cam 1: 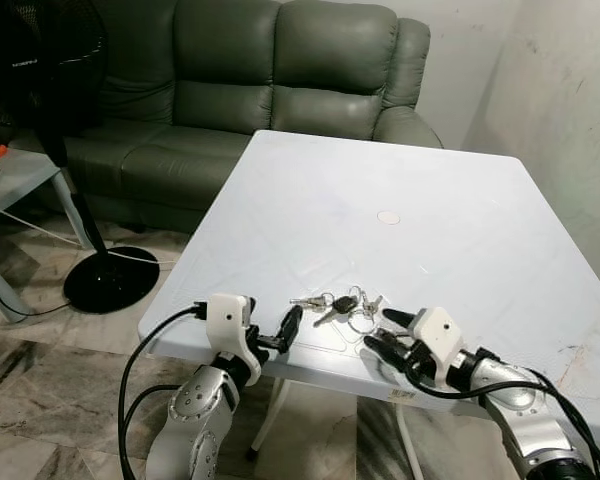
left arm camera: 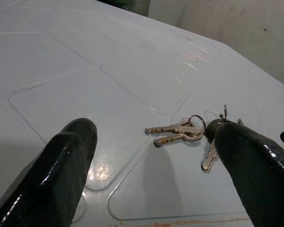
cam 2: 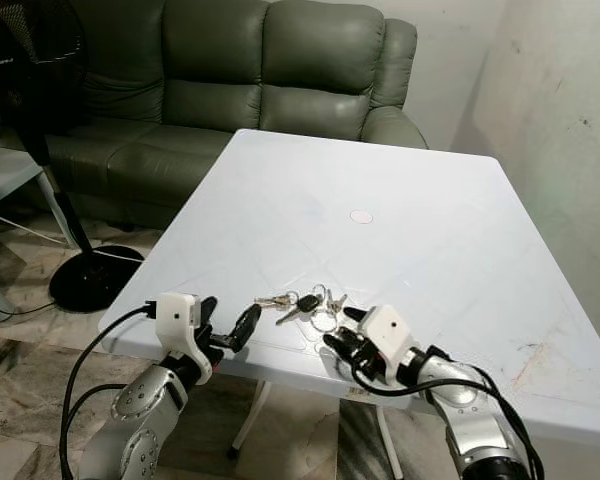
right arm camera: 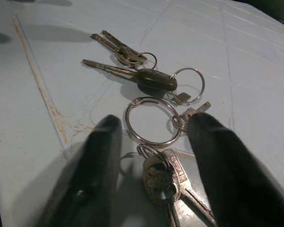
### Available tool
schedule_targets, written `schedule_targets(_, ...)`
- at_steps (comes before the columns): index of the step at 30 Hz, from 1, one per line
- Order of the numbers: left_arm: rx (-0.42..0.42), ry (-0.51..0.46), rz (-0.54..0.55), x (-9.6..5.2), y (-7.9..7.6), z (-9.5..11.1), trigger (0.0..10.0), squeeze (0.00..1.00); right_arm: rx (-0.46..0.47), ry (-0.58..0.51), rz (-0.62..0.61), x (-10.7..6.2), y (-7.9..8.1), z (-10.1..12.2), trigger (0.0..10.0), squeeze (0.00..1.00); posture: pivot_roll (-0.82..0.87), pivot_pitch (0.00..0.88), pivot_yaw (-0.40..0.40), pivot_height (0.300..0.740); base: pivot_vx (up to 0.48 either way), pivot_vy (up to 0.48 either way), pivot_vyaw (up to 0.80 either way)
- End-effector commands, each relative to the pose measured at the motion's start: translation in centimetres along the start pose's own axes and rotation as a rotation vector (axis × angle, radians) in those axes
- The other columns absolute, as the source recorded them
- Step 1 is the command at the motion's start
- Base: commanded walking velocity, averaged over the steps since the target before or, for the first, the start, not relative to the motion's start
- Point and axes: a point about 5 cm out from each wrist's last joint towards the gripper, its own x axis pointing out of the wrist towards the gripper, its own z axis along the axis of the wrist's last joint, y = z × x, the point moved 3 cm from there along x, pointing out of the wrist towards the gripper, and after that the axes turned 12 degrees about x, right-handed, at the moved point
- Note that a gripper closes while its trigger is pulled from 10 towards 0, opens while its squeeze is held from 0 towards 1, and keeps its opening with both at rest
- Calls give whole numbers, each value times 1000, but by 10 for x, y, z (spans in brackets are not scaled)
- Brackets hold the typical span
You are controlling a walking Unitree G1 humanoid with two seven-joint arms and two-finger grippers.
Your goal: Hang keys on a hook
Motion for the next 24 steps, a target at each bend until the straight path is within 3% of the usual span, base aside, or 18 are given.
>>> schedule_targets(1,-14,-16,-1,2,-5,6,10000,0,-16,2,2,1,-2,2,0,0,-11,6,-52,740,0,0,0)
schedule_targets(2,-14,-15,0,2,-5,5,10000,0,-16,10,4,1,-2,1,4627,0,-11,6,-52,740,0,0,0)
schedule_targets(3,-14,-15,0,2,-5,5,10000,0,-15,15,5,1,-2,0,4627,0,-11,6,-52,740,0,0,0)
schedule_targets(4,-14,-15,0,2,-5,6,10000,0,-24,19,6,1,-2,0,10000,0,-11,6,-52,740,0,0,0)
schedule_targets(17,-18,-17,1,2,-5,6,10000,0,-9,58,52,0,3,-6,10000,0,-8,7,-51,740,0,0,0)
schedule_targets(18,-19,-17,1,2,-5,6,10000,0,-9,58,51,0,2,-7,8941,0,-8,7,-51,740,0,0,0)
schedule_targets(20,-20,-17,1,2,-5,6,10000,0,-9,58,50,0,2,-7,8941,0,-8,7,-51,740,0,0,0)
schedule_targets(21,-21,-18,0,2,-6,6,10000,0,-9,57,48,0,1,-7,3922,0,-7,8,-53,740,0,0,0)
schedule_targets(22,-21,-18,0,3,-6,6,10000,0,-8,53,41,0,0,-6,2627,0,-7,8,-53,740,0,0,0)
schedule_targets(23,-21,-18,0,3,-6,6,10000,0,-8,53,41,0,0,-6,2627,0,-7,8,-53,740,0,0,0)
schedule_targets(24,-21,-18,0,3,-6,6,10000,0,-7,48,35,1,-1,-5,0,0,-7,8,-53,740,0,0,0)
